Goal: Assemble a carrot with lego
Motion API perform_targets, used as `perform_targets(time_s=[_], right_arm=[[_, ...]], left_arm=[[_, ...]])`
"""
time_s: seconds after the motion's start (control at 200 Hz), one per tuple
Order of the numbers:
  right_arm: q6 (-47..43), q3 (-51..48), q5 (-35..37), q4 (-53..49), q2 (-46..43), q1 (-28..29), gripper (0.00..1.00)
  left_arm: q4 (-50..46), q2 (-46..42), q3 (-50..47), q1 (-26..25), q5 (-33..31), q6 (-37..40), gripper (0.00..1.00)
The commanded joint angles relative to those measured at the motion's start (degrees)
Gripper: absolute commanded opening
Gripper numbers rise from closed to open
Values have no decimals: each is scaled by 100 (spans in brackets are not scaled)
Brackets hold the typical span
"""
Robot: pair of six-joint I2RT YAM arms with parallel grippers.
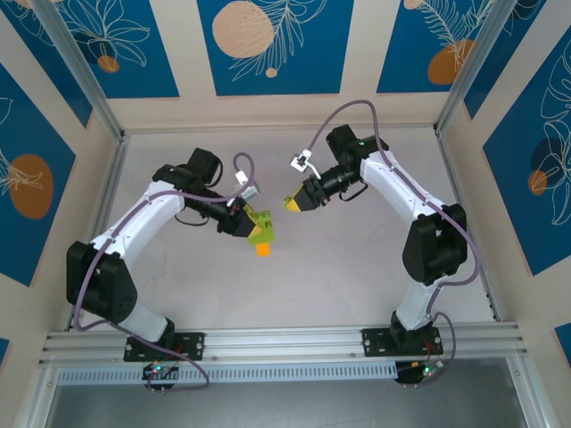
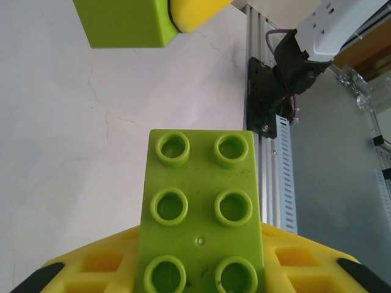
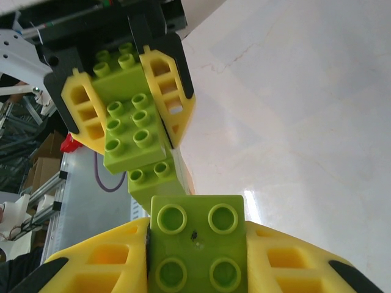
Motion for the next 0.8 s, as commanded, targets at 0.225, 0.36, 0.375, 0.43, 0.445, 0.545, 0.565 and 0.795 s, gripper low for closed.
perform_targets(time_s=[0.225, 0.36, 0.375, 0.43, 0.445, 0.545, 0.565, 0.795], right_arm=[[-476, 456, -43, -656, 311, 201, 17], [-671, 870, -66, -1072, 655, 364, 17], [-697, 906, -58, -1114, 673, 379, 18], [-746, 985, -63, -1197, 762, 420, 17], [-764, 999, -79, -1214, 779, 428, 17], [-832, 1026, -122, -1296, 843, 508, 18], [-861, 1026, -127, -1318, 857, 521, 17], [-976, 1120, -297, -1413, 874, 605, 18]], left_arm=[[-1616, 565, 318, -71, 731, 1048, 30], [-1618, 583, 298, -164, 623, 1006, 30], [-1610, 574, 291, -166, 622, 1000, 30], [-1607, 555, 285, -164, 583, 994, 29], [-1611, 562, 286, -164, 578, 991, 29], [-1625, 598, 298, -173, 568, 991, 29], [-1621, 614, 298, -171, 576, 998, 29], [-1684, 799, 351, -234, 548, 1053, 29]])
